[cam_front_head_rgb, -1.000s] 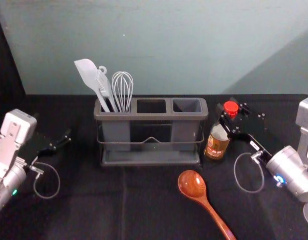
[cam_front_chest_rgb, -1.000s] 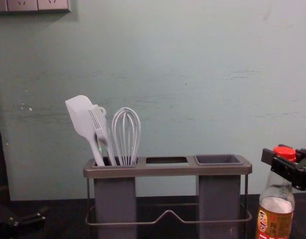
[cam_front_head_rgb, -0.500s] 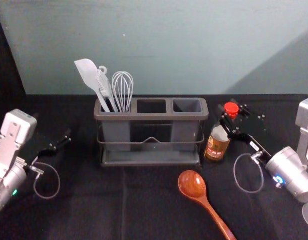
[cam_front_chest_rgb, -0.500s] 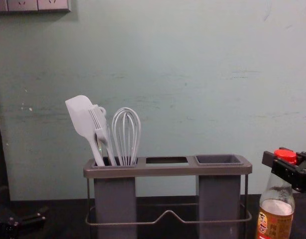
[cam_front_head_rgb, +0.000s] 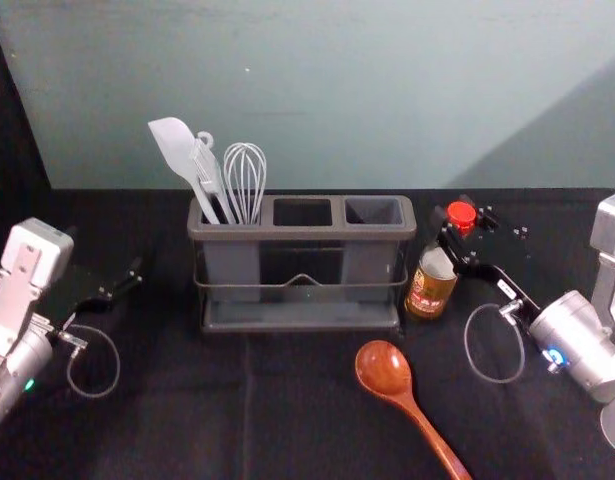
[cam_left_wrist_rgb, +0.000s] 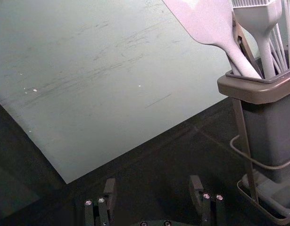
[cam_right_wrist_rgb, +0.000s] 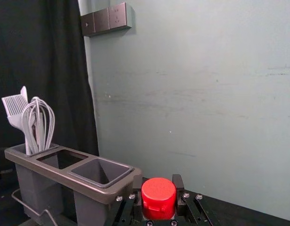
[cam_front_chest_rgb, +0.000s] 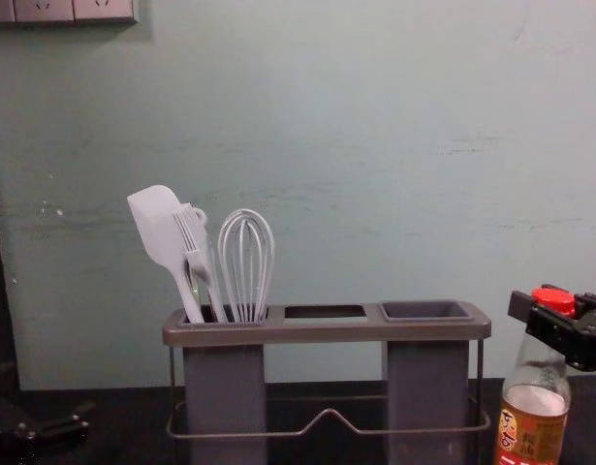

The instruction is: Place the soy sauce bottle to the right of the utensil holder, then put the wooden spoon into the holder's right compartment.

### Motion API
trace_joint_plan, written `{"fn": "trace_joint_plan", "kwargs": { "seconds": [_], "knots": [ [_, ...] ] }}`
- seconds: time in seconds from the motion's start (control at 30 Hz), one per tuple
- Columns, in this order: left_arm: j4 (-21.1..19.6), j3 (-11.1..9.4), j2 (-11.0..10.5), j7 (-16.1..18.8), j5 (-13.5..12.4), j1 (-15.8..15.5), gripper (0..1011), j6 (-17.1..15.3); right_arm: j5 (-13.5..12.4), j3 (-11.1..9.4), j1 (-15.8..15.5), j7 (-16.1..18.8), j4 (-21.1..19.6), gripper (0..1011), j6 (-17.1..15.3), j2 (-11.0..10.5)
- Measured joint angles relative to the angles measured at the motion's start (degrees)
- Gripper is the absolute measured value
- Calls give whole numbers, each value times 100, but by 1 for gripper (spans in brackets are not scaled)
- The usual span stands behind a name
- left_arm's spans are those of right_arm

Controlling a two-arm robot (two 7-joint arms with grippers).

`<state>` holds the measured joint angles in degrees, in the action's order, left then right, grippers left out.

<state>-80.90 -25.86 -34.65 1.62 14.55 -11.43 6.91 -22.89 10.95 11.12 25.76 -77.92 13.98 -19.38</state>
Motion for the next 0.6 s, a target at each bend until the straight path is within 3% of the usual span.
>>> {"fn": "trace_joint_plan", "kwargs": {
  "seconds": [0.07,0.2,0.23,0.27,0.6],
  "knots": [
    [0,0,0,0,0,0,1011,0,-2,1,6,0,14,396,1,5],
    [0,0,0,0,0,0,1012,0,-54,-13,4,0,10,503,-2,22],
    [0,0,0,0,0,0,1012,0,-91,-39,-20,0,-48,594,-3,21],
    [0,0,0,0,0,0,1011,0,-91,-39,-20,0,-48,594,-3,21],
    [0,0,0,0,0,0,1012,0,-249,-245,-403,-48,-846,916,39,-95]
  ]
}}
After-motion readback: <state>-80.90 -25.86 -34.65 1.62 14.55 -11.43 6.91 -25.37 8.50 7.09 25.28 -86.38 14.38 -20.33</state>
